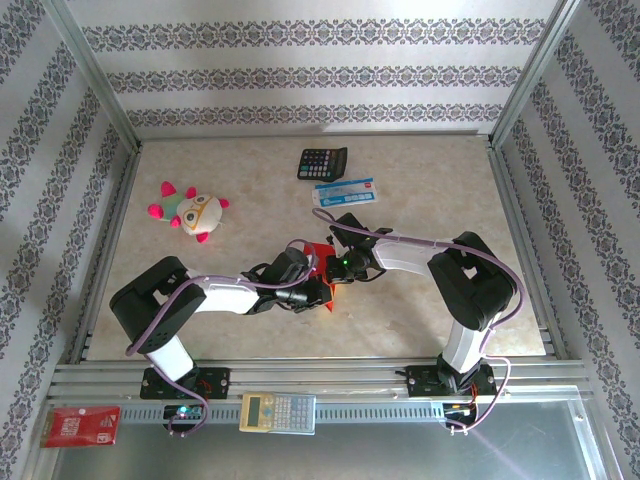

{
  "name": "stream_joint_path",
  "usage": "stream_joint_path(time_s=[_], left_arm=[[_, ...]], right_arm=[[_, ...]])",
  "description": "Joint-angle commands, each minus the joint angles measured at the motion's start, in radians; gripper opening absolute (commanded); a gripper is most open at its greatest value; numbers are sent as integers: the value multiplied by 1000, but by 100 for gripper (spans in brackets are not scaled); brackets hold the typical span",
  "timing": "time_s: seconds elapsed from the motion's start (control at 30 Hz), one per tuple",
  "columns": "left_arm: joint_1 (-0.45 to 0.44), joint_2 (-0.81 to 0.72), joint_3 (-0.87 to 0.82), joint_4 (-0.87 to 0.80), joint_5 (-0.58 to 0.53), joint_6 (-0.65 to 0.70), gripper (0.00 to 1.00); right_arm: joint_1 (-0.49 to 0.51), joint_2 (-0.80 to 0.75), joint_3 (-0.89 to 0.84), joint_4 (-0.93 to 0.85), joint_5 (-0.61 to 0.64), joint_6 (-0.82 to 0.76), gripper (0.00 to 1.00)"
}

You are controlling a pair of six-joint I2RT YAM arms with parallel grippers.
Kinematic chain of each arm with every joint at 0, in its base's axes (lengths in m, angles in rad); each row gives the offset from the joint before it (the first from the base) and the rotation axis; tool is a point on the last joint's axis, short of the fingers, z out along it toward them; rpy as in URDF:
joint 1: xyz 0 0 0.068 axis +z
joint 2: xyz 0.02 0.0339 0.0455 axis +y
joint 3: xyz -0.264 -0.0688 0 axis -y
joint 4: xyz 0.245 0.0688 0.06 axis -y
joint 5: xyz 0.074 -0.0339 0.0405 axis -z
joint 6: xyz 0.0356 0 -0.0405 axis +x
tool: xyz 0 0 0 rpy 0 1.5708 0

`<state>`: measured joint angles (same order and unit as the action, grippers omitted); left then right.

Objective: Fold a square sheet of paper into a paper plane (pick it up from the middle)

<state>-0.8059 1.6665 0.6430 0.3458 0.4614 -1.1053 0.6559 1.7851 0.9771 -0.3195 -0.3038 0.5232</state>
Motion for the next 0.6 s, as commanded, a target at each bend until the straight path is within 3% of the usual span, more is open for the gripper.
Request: stream_joint_path(time_s=[0.0,0.57], left_arm=[[-12,8,-22,39,-9,-3,2],[-15,40,-58,93,17,-13,3]], right_arm=[[-10,58,-41,-27,62,-19,0],[-8,61,-49,-27,61,-18,0]])
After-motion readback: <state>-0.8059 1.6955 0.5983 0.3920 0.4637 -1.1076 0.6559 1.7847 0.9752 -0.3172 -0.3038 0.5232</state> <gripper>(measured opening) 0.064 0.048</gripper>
